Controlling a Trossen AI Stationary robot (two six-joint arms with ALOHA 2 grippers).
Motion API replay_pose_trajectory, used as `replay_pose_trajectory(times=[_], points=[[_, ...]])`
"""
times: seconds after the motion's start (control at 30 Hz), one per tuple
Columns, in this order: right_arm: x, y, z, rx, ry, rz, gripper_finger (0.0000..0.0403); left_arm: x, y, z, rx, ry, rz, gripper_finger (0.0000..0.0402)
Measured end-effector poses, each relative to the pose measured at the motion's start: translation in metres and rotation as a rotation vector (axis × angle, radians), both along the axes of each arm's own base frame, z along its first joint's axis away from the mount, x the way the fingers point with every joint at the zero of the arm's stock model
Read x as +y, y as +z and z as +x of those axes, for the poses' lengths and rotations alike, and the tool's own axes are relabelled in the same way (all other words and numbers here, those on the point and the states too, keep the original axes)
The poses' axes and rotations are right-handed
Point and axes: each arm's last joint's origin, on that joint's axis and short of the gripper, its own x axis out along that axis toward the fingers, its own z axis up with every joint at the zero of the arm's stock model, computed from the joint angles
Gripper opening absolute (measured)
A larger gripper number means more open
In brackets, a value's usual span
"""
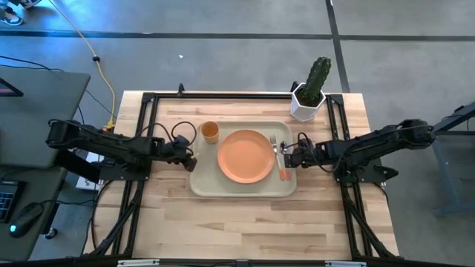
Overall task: Pick and place plate/cup/fork/spoon on tray
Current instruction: Move the white tray to the center of the table
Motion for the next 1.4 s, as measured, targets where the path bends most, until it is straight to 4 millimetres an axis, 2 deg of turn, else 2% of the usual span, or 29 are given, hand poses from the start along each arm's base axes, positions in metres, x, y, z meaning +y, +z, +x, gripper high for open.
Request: replay_pose_trajectory(times=[0.33, 0.93, 1.4], points=[[0.008, 0.0, 0.0, -0.001, 0.049, 0.026, 0.0145, -0.014, -0.006, 0.007, -0.023, -0.005, -0.113, 0.0129], [0.032, 0.0, -0.003, -0.006, 0.112, 0.049, 0.0144, -0.046, -0.004, 0.006, -0.072, -0.017, -0.202, 0.0129], [0.034, -0.001, -0.007, 0.014, 0.081, 0.018, 0.0144, -0.05, -0.001, 0.007, -0.124, 0.02, -0.159, 0.0129]])
